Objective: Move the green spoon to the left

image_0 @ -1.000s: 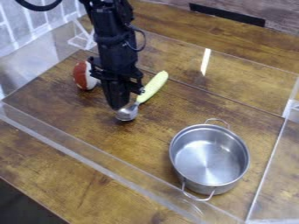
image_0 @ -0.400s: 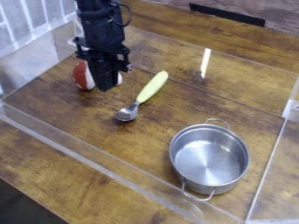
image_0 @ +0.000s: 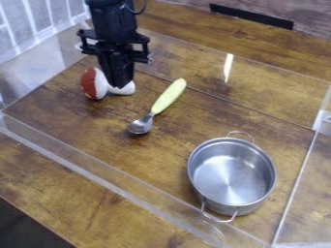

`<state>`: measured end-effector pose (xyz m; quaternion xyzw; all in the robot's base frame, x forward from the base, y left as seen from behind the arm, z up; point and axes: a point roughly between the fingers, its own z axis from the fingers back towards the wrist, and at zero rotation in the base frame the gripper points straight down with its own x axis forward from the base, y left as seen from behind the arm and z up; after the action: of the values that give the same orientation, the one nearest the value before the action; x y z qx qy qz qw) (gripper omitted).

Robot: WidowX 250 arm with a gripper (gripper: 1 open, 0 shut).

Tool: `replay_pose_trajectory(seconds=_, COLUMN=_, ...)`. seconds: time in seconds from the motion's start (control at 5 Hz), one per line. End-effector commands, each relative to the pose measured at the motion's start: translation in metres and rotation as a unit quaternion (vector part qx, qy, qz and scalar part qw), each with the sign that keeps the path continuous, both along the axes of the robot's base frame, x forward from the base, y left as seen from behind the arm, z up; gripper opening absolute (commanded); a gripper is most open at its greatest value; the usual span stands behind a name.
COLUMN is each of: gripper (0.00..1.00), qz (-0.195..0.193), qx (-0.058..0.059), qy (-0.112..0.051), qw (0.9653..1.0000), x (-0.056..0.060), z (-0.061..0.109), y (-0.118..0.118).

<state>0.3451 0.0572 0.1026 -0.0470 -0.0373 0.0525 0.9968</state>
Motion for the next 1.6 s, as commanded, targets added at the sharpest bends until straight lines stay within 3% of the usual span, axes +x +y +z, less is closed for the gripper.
replay_pose_trajectory(seconds=0.0, gripper=1.00, qz=-0.023, qx=0.007, qy=-0.022, qw=0.9995, x=0.009, z=0.005, y=-0.007)
replay_pose_trajectory(seconds=0.2, gripper=1.00, qz=-0.015, qx=0.007, qy=-0.015, qw=0.9998, x=0.016, z=-0.017, y=0.003)
replay_pose_trajectory(seconds=0.4, gripper=0.00, qz=-0.016, qx=0.006, qy=-0.010, qw=0.9998, x=0.029, z=-0.033, y=-0.007)
replay_pose_trajectory(seconds=0.6, gripper=1.00, qz=-0.017, qx=0.006, qy=-0.006, qw=0.9998, x=0.043, z=-0.045, y=-0.016)
replay_pose_trajectory(seconds=0.8, gripper=0.00, qz=-0.042, qx=0.006, qy=-0.006, qw=0.9991, x=0.047, z=-0.042, y=-0.017)
replay_pose_trajectory(seconds=1.0, gripper=0.00, qz=-0.063, qx=0.007, qy=-0.004, qw=0.9980, x=0.049, z=-0.044, y=-0.017)
replay_pose_trajectory(seconds=1.2, gripper=1.00, qz=-0.091, qx=0.005, qy=-0.003, qw=0.9958, x=0.059, z=-0.041, y=-0.018)
replay_pose_trajectory(seconds=1.4, gripper=1.00, qz=-0.086, qx=0.001, qy=-0.001, qw=0.9963, x=0.060, z=-0.038, y=-0.021)
